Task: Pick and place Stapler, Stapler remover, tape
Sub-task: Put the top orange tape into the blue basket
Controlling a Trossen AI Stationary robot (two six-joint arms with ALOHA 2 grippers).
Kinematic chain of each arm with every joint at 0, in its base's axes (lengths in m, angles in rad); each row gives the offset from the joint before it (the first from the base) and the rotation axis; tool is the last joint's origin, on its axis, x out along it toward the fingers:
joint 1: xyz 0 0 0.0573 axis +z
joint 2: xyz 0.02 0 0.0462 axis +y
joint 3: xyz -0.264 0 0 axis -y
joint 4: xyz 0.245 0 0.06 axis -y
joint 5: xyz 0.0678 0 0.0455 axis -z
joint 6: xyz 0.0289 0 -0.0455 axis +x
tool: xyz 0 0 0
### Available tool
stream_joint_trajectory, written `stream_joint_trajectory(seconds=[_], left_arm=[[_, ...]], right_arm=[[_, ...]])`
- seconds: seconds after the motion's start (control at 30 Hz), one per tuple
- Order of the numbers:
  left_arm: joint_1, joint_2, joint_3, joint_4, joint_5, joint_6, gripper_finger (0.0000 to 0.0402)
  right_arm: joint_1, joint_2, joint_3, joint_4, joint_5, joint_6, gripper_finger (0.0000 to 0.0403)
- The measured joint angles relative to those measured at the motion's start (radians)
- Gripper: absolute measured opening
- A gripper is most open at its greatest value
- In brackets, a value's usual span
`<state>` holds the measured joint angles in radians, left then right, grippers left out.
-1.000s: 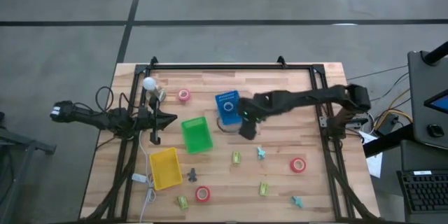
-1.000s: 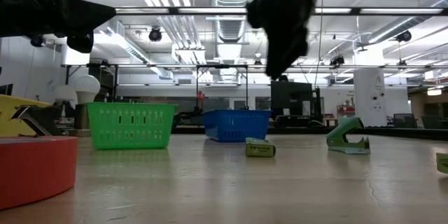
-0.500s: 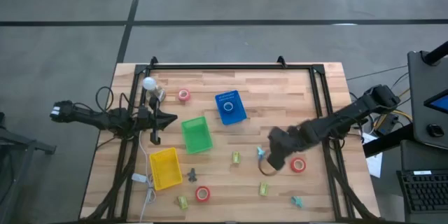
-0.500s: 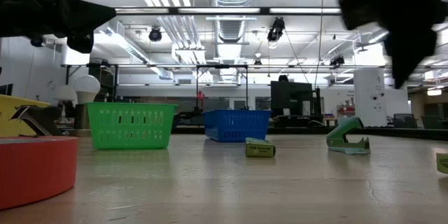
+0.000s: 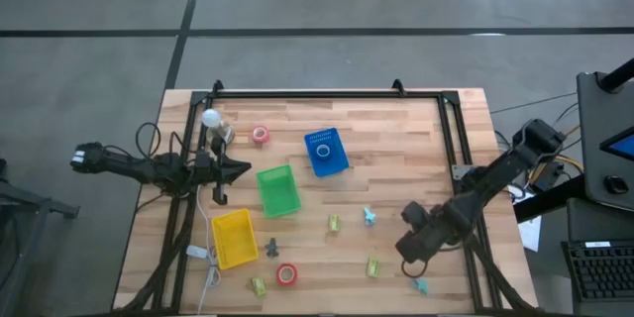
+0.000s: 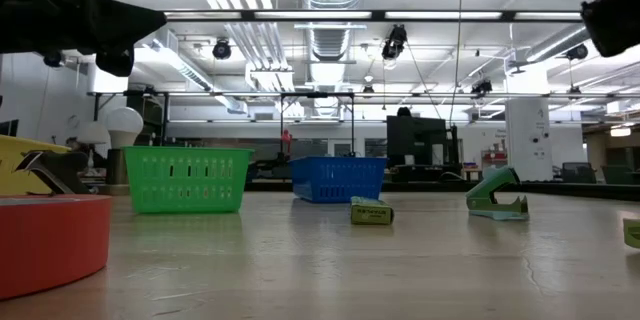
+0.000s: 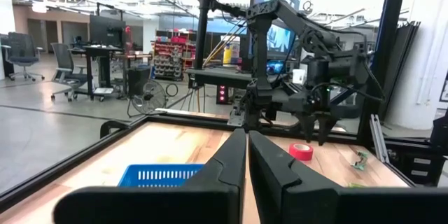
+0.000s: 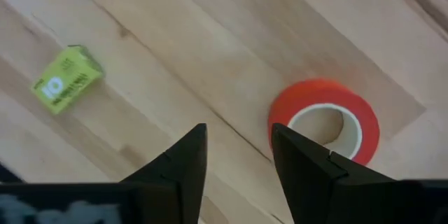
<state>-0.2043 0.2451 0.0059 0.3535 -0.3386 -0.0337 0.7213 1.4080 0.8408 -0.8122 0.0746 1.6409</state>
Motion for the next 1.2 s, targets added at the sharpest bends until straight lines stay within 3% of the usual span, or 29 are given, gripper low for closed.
stream_joint_trajectory(seconds=[0.67,1.07,1.2], left_arm=[[0.000,0.000,0.000,-0.005,0.000,0.000,0.0023],[0.000,0.000,0.000,-0.005,0.000,0.000,0.0023],[0.000,0.000,0.000,-0.005,0.000,0.000,0.0023]], right_arm=[[0.021,0.125,-0.030,0.000,-0.053,0.044,0.0132],[0.010,0.124,-0.040,0.000,-0.048,-0.011,0.0042],[-0.015,0.118,-0.027,0.004,-0.014,-0.066,0.0032]])
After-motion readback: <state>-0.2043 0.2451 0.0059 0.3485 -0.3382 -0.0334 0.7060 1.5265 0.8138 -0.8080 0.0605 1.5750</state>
